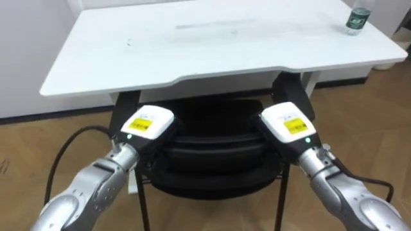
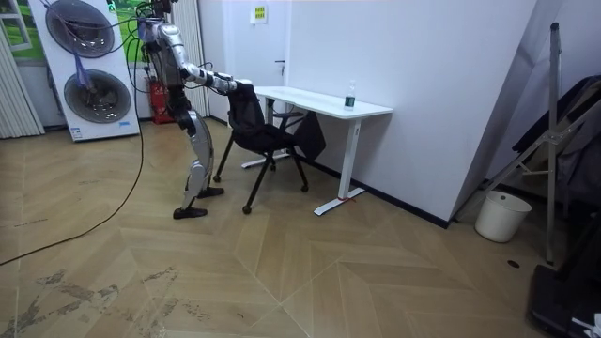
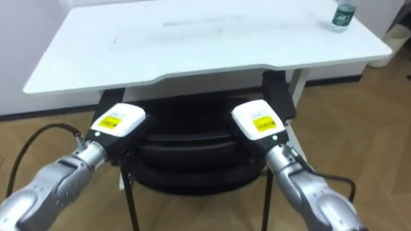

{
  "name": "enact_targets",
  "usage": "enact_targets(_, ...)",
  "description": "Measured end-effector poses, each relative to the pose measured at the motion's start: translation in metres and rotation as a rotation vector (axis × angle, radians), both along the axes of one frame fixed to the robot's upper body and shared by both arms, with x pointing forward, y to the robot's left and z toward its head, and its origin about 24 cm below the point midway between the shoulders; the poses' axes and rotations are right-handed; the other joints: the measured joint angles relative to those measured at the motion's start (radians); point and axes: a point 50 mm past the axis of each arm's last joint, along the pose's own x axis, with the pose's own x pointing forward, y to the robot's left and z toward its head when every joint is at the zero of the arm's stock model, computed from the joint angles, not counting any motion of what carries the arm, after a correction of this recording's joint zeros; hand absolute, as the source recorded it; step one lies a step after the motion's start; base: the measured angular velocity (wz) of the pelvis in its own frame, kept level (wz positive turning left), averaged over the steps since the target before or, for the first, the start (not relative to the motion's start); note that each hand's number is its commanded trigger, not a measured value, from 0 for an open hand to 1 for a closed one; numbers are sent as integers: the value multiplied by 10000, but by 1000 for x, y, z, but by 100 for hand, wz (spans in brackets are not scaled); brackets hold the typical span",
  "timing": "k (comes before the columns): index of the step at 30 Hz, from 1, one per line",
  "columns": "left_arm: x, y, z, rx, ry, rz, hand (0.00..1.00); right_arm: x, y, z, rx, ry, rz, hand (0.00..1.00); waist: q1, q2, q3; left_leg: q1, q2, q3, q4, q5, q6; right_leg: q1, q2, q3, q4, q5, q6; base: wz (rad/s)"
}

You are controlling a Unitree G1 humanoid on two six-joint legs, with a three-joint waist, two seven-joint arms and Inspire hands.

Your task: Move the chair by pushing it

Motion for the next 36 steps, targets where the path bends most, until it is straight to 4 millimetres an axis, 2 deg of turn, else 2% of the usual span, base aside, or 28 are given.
enact_targets(3, 0, 3, 3, 98, -136, -1, 100, 0, 3, 1, 104, -139, 61, 100, -32, -51, 0, 102, 2, 262, -170, -87, 142, 103, -50, 226, -441, 199, 117, -24)
enact_targets(5, 0, 3, 4, 102, -168, 15, 100, 1, 3, 2, 126, -221, 46, 100, -78, -55, 10, 182, 8, 548, -161, -276, 250, 100, -206, 254, -453, 204, 152, -22)
enact_targets(7, 0, 4, 4, 105, -133, -2, 100, 1, 3, 3, 123, -231, 54, 100, -78, -75, 19, 259, -58, 663, -156, -434, 250, 89, -382, 185, -372, 153, 240, -23)
enact_targets(8, 0, 3, 5, 85, -168, -3, 100, 1, 3, 5, 90, -295, 81, 100, -122, -101, 34, 263, -157, 719, -149, -535, 365, -9, -519, 79, -150, 82, 333, -15)
enact_targets(10, 1, 2, 6, 53, -143, 1, 100, 2, 2, 5, 55, -325, 47, 100, -211, -118, 48, 305, -208, 880, -82, -633, 472, -266, -710, -89, 448, 68, 362, -13)
enact_targets(12, 1, 2, 6, 60, -77, -16, 100, 2, 2, 5, 27, -288, 18, 100, -281, -129, 65, 427, -263, 1023, -56, -736, 579, -561, -861, -66, 1208, 163, 493, -18)
enact_targets(13, 1, 1, 6, 40, -72, -18, 100, 1, 1, 4, 33, -251, -9, 100, -271, -109, 112, 557, -273, 1079, -75, -794, 606, -728, -929, -67, 1636, 327, 526, -25)
enact_targets(14, 1, 0, 6, 4, -95, -31, 100, 1, 0, 2, 75, -253, -67, 100, -278, -83, 179, 688, -246, 1091, -114, -850, 661, -900, -934, -73, 2044, 573, 518, -23)
enact_targets(15, 1, 0, 6, -7, -120, -37, 100, 1, 0, 2, 93, -289, -80, 100, -300, -69, 200, 709, -222, 1096, -127, -852, 667, -975, -934, -70, 2127, 646, 505, -17)
enact_targets(16, 2, 0, 8, -15, -222, -63, 100, 1, 0, 3, 130, -376, -106, 100, -307, -60, 244, 690, -178, 1146, -130, -869, 694, -1124, -912, -85, 1848, 718, 498, -13)
enact_targets(18, 3, 1, 9, -44, -379, -30, 100, 2, 0, 3, 161, -440, -122, 100, -324, -54, 240, 626, -162, 1226, -134, -872, 698, -1432, -819, -133, 1151, 879, 465, -9)
enact_targets(20, 3, 2, 9, -51, -455, 1, 100, 2, 0, 5, 152, -490, -109, 100, -396, -16, 206, 589, -118, 1224, -176, -850, 663, -1434, -696, -405, 230, 1161, 443, -4)
enact_targets(24, 3, 3, 10, -49, -554, -14, 100, 2, 0, 5, 176, -524, -92, 100, -534, 12, 182, 567, -74, 1047, -335, -762, 633, -1215, -573, -591, -353, 1393, 458, 7)
enact_targets(25, 3, 3, 10, -40, -556, -19, 100, 2, 1, 5, 182, -512, -87, 95, -549, 4, 168, 557, -65, 1036, -353, -758, 627, -1203, -556, -601, -406, 1417, 453, 0)
enact_targets(26, 3, 3, 10, -31, -553, -18, 100, 2, 1, 4, 201, -491, -91, 56, -552, -17, 154, 557, -66, 1036, -378, -745, 626, -1202, -555, -605, -423, 1426, 456, 0)
enact_targets(27, 3, 3, 10, -19, -551, -16, 81, 2, 1, 4, 206, -476, -93, 15, -553, -31, 146, 557, -66, 1035, -386, -739, 629, -1202, -553, -606, -430, 1427, 455, 0)
enact_targets(28, 3, 3, 10, 8, -551, -20, 18, 2, 2, 4, 221, -440, -96, 0, -554, -58, 129, 562, -65, 1032, -409, -709, 645, -1196, -549, -616, -452, 1436, 449, 0)
enact_targets(29, 3, 3, 10, 68, -555, -25, 0, 2, 2, 3, 223, -390, -106, 0, -553, -67, 112, 563, -40, 1023, -431, -680, 662, -1162, -523, -647, -547, 1481, 439, 0)
enact_targets(31, 3, 4, 10, 136, -537, -20, 0, 2, 3, 3, 261, -267, -158, 0, -557, -76, 104, 563, 16, 972, -455, -673, 612, -1058, -475, -772, -741, 1587, 395, 2)
enact_targets(34, 4, 3, 11, 180, -380, 169, 0, 4, 5, 6, 348, 33, -216, 0, -517, -177, 41, 619, 89, 945, -514, -656, 544, -935, -356, -759, -947, 1677, 357, 1)
enact_targets(36, 5, 2, 10, 50, -152, 414, 0, 5, 6, 8, 497, 250, -285, 0, -508, -183, 43, 790, 90, 943, -697, -575, 509, -763, -335, -774, -1137, 1774, 347, 0)
